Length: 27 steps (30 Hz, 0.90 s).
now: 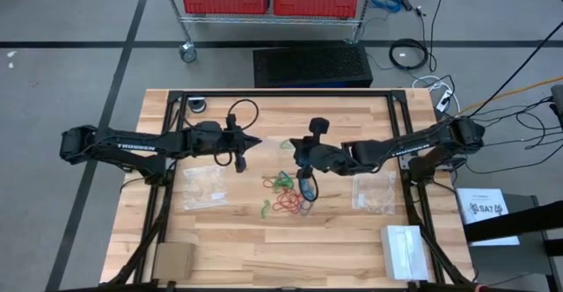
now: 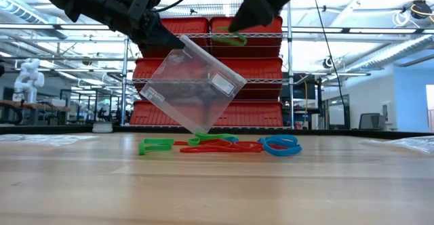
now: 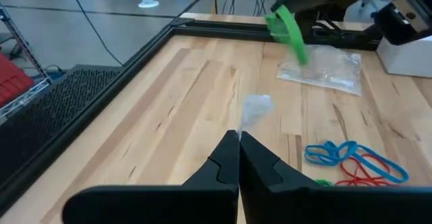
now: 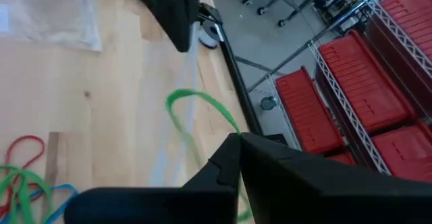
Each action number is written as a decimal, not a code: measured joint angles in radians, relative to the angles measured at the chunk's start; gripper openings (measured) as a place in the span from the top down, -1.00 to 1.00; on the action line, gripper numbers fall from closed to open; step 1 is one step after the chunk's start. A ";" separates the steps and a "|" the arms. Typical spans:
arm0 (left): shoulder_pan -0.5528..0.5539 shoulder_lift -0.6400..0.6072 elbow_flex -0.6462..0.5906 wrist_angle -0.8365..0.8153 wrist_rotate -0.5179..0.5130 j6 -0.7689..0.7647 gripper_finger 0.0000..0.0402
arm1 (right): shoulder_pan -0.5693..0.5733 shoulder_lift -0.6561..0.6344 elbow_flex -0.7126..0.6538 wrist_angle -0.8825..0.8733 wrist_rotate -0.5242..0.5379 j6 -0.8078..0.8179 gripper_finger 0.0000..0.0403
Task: Sort rubber bands
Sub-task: Put the green rubber band into the top transparent zip bag
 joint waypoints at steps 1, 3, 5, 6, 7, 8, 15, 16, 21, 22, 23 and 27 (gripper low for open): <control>0.000 0.000 0.000 0.000 0.000 0.000 1.00 | -0.004 0.000 0.003 0.002 0.000 -0.005 1.00; 0.000 0.000 0.000 0.003 0.000 -0.006 1.00 | -0.008 0.000 0.004 -0.001 0.000 -0.007 1.00; 0.000 0.000 0.000 0.013 0.000 -0.025 1.00 | -0.011 0.001 0.004 -0.014 0.000 -0.006 1.00; 0.000 0.000 0.000 0.020 0.000 -0.027 1.00 | -0.011 0.003 0.004 -0.018 0.001 -0.005 1.00; -0.002 0.000 0.000 0.024 0.000 -0.030 1.00 | -0.011 0.009 0.005 -0.014 0.007 -0.005 1.00; -0.004 0.000 0.000 0.033 0.000 -0.038 1.00 | -0.011 0.013 0.005 -0.013 0.020 -0.009 1.00; -0.013 0.000 0.000 0.041 0.000 -0.054 1.00 | -0.018 0.054 0.004 -0.016 0.044 -0.027 1.00; -0.013 0.000 0.000 0.045 0.001 -0.055 1.00 | -0.018 0.062 0.005 -0.015 0.046 -0.028 1.00; -0.012 0.000 0.000 0.050 0.000 -0.077 1.00 | -0.017 0.096 0.041 -0.019 0.036 -0.036 1.00; -0.012 0.002 0.000 0.050 0.000 -0.078 1.00 | -0.017 0.104 0.048 -0.028 0.034 -0.041 1.00; -0.012 0.006 0.000 0.055 0.000 -0.078 1.00 | -0.017 0.115 0.060 -0.031 0.025 -0.046 1.00; -0.013 0.035 0.001 0.063 0.000 -0.079 1.00 | -0.017 0.156 0.101 -0.045 -0.016 -0.058 1.00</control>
